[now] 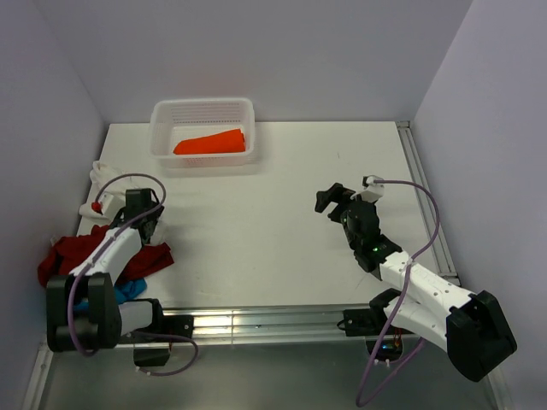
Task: Roll the t-shirts
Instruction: Grab a tshirt with the left arm
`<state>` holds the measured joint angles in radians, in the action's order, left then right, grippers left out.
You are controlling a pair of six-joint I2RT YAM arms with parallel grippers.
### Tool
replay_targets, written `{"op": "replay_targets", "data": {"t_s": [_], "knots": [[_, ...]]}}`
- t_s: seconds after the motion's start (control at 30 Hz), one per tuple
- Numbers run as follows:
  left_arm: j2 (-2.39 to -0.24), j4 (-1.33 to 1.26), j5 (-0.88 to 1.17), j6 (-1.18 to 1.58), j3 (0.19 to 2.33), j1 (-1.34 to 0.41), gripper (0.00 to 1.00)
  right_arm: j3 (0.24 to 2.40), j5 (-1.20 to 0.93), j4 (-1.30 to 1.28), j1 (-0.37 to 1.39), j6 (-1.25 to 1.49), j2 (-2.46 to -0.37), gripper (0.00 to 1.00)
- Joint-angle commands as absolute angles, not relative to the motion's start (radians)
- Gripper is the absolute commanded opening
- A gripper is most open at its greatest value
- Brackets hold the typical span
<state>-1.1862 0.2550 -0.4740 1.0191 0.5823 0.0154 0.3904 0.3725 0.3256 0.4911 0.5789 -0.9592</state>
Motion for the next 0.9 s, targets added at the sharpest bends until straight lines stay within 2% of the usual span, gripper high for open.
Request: {"op": "replay_targets", "data": {"t_s": [0.0,0.1,0.13,0.2,0.27,0.3,0.37,0.5,0.7,0.87], "knots": [[-1.274,0.285,-0.539,1.120,0.649,0.061,0.94,0.402,0.380,0.347,0.495,0.577,-0.959,0.98],[-1.327,0.267,-0.538,1.112,0.675,0.084,0.81,0.402,0.380,0.347,0.495,0.577,-0.957,0.98],[-1.333,0.264,-0.548,1.111,0.689,0.087,0.65,0.402,0.380,0.345,0.495,0.577,-0.956,0.98],[-1.335,0.264,-0.567,1.108,0.699,0.089,0.51,0.403,0.382,0.341,0.494,0.577,-0.959,0.98],[-1.322,0.244,-0.591,1.088,0.707,0.090,0.20,0.405,0.385,0.337,0.495,0.578,-0.959,0.97],[-1.304,0.241,-0.592,1.077,0.712,0.091,0.00,0.405,0.388,0.336,0.494,0.577,-0.959,0.97],[-1.275,0.219,-0.569,1.036,0.730,0.091,0.00,0.403,0.387,0.339,0.494,0.575,-0.959,0.97],[-1.054,0.117,-0.448,0.901,0.712,0.086,0.00,0.408,0.384,0.344,0.494,0.575,-0.969,0.97],[-0.767,0.142,-0.396,0.925,0.728,0.077,0.00,0.426,0.373,0.338,0.495,0.578,-1.003,0.97],[-0.770,0.212,-0.324,0.876,0.824,0.077,0.00,0.423,0.371,0.339,0.494,0.577,-0.996,0.97]]}}
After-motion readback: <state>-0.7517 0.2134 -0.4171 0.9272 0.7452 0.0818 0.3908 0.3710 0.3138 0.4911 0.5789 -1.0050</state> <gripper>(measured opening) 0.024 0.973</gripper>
